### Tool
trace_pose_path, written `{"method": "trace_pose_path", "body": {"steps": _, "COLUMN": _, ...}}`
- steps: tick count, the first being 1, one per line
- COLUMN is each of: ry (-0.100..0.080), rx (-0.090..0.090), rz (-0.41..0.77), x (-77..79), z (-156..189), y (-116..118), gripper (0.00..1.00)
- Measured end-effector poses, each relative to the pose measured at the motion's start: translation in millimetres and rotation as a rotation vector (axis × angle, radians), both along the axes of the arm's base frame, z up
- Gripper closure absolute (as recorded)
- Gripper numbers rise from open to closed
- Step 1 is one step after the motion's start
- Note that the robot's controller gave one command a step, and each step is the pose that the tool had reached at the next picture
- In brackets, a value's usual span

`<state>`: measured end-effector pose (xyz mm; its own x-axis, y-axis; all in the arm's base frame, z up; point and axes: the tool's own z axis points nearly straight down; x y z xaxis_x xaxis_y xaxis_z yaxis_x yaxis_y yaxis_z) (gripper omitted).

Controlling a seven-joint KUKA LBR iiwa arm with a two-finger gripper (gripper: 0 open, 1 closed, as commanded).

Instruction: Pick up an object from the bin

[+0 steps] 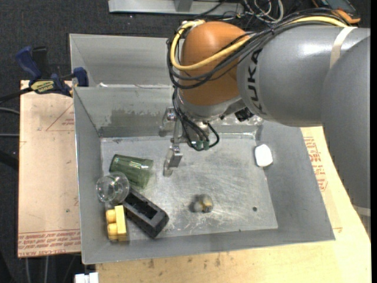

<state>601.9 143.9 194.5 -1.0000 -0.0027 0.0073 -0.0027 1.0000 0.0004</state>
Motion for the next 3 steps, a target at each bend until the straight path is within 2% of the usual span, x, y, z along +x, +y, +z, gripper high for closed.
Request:
{"method": "trace_pose_path", "body": {"steps": 1, "ry": -0.008, "rx": 0.001, "rz": -0.003, "x": 1.8, "z": 4.7, "y": -0.6, "gripper": 0.00}}
{"method": "trace_pose_path", "body": {"steps": 2, "ry": -0.009, "rx": -0.002, "rz": 0.106, "x": -1.1, "z": 2.8, "y": 16.2, "gripper": 0.00}}
{"method": "trace_pose_path", "body": {"steps": 3, "ry": -0.009, "rx": 0.001, "rz": 0.277, "x": -16.4, "z": -14.4, "y": 62.5, "gripper": 0.00}}
